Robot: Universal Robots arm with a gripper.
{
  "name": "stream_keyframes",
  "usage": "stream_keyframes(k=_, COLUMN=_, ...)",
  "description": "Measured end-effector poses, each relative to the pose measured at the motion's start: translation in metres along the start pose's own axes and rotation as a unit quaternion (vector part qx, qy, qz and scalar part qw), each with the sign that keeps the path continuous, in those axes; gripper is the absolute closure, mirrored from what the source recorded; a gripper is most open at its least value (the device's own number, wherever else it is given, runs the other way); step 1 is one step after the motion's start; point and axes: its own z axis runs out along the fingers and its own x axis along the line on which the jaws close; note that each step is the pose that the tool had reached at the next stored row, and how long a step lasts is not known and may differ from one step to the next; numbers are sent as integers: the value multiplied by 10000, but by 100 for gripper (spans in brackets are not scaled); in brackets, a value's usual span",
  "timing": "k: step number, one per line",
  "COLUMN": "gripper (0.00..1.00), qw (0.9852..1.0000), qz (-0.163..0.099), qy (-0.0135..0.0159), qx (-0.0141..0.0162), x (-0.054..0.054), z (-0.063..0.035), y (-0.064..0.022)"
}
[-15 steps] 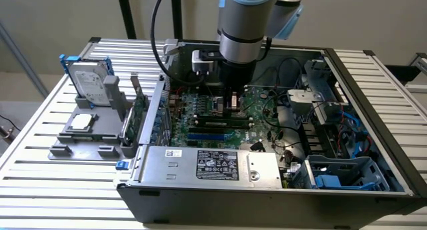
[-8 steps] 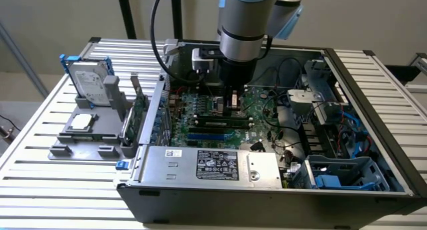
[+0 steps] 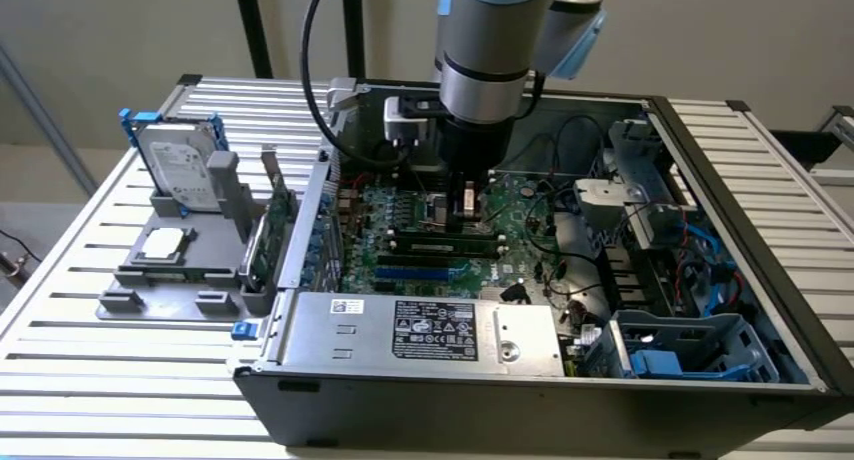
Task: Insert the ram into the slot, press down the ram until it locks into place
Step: 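Press down the ram until it locks into place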
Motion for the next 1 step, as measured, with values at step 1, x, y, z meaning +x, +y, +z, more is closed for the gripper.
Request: stream_keyframes(k=1, gripper=89, qw=10000, qz=0, qy=0, qx=0, x=0, z=0, y=0)
